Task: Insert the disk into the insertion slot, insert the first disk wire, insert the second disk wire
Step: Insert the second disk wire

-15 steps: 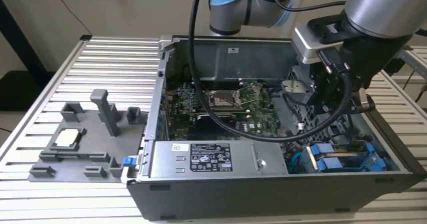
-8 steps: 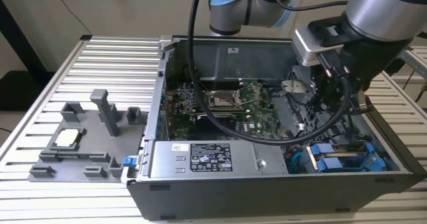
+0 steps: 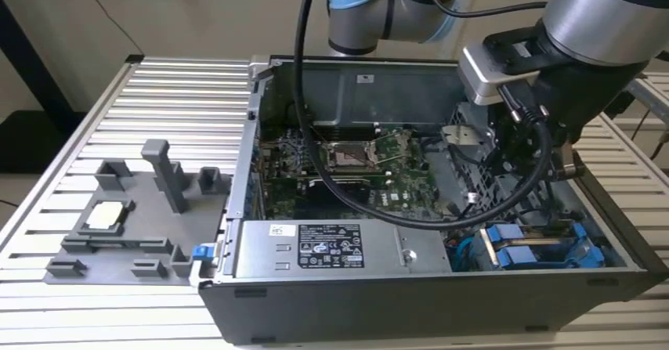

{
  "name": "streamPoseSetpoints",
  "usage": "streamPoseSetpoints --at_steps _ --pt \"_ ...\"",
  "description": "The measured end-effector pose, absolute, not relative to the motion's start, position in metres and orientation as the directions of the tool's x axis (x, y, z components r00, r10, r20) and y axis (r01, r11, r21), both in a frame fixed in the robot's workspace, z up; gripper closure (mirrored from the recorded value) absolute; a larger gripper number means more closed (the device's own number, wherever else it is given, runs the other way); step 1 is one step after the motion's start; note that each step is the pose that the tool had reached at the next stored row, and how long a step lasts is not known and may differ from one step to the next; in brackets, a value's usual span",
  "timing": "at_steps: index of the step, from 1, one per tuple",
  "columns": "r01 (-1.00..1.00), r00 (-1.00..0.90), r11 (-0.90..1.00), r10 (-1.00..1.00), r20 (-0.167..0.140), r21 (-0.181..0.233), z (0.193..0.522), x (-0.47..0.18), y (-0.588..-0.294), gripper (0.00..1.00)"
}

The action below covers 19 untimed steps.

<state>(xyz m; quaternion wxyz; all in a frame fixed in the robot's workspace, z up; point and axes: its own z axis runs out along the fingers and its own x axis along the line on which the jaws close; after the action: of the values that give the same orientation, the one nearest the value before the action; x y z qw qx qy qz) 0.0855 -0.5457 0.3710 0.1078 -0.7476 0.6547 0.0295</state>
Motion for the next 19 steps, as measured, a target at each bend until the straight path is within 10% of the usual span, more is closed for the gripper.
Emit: streamPoseSetpoints --at_steps 7,19 --pt "-0.985 0.141 -0.121 -0.974 -0.178 -0.121 0.371 0.086 -0.547 0.84" --pt "-0.986 0.141 -0.135 -0.989 -0.051 -0.101 0.371 0.092 -0.557 0.84"
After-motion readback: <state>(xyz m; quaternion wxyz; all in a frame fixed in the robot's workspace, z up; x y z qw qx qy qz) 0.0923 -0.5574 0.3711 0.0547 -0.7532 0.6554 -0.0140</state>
